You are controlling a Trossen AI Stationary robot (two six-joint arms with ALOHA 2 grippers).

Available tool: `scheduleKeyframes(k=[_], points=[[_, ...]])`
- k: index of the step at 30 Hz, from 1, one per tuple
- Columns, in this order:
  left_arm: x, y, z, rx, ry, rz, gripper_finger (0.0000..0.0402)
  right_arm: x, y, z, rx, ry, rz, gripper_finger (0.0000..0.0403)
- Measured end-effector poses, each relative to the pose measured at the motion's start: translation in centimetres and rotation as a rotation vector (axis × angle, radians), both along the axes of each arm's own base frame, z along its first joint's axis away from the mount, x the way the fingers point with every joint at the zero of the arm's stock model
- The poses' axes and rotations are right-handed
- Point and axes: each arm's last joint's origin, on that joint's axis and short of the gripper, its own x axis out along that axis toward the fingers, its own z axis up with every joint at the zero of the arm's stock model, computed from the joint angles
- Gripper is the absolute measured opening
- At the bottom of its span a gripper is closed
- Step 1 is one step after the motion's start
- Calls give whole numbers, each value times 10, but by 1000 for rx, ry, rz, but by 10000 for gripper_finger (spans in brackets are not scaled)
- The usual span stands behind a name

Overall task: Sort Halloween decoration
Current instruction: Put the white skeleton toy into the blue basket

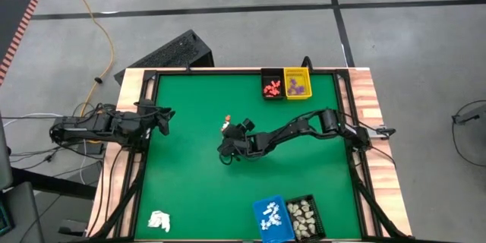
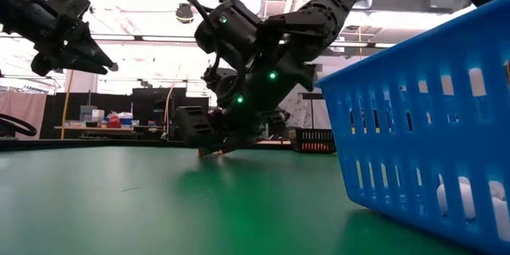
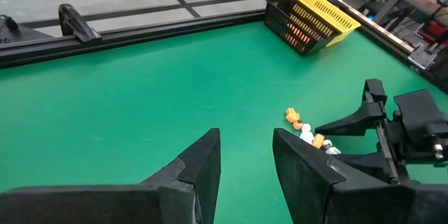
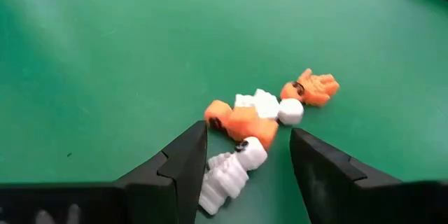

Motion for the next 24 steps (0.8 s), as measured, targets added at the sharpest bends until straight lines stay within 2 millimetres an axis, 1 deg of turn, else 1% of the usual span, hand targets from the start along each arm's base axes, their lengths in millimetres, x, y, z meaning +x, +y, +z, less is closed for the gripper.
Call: scheduleKeyframes(k=[2, 5, 14, 17, 20, 22, 24], points=[[0, 0, 0, 0, 0, -1, 121, 0, 1, -4, 18, -7, -14, 197], [0, 0, 0, -1, -1, -2, 121, -1, 5, -7, 31, -8, -25, 165], [0, 0, 0, -8, -4, -5, 121, -4, 14, -6, 27, 9, 1, 43], [0, 0, 0, -10, -4, -7, 121, -5, 18, 1, 31, 10, 22, 16], [0, 0, 0, -10, -5, -7, 121, -9, 24, 14, 24, 30, 66, 7], [0, 0, 0, -10, -5, -7, 121, -11, 31, 30, 28, 9, 99, 10], [0, 0, 0, -10, -5, -7, 121, -17, 37, 52, 32, -14, 118, 15]])
